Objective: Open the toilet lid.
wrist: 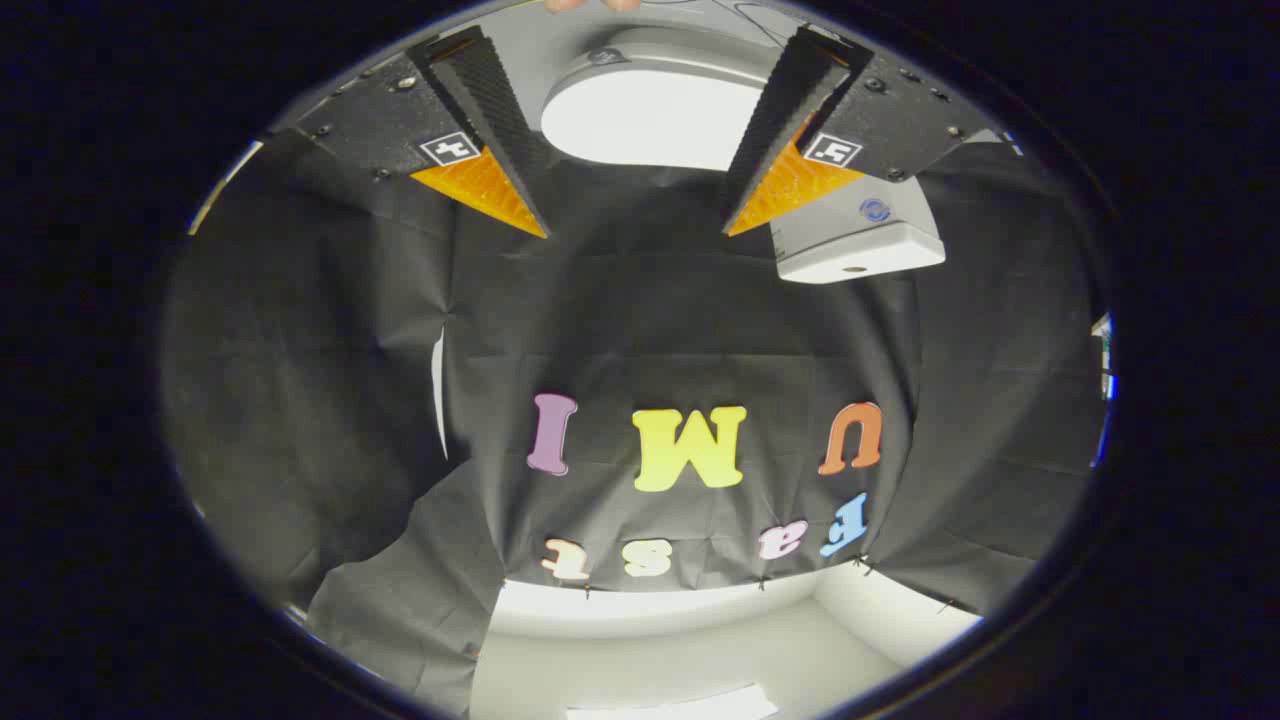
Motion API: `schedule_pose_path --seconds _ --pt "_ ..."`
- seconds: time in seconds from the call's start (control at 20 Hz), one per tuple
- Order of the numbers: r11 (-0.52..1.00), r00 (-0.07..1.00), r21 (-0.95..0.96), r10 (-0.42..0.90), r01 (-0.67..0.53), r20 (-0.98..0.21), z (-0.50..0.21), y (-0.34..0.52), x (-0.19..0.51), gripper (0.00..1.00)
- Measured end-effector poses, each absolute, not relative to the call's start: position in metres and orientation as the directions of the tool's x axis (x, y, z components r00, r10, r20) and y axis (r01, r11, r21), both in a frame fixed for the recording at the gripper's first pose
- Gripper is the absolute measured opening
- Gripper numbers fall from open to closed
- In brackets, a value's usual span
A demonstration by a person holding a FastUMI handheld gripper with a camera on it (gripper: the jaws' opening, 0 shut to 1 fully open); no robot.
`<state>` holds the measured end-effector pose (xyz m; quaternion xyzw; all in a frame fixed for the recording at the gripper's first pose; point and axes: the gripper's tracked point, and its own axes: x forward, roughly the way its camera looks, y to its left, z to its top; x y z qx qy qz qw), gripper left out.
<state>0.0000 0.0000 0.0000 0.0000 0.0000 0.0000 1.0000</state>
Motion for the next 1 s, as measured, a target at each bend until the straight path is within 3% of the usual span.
schedule_pose_path --seconds 0.65,1.0 --pt "0.999 0.999 0.015 -0.035 0.035 0.000 0.007 -0.005 -0.004 1.00" --pt "0.998 0.996 0.060 -0.024 0.029 -0.081 -0.026 -0.003 0.004 1.00"
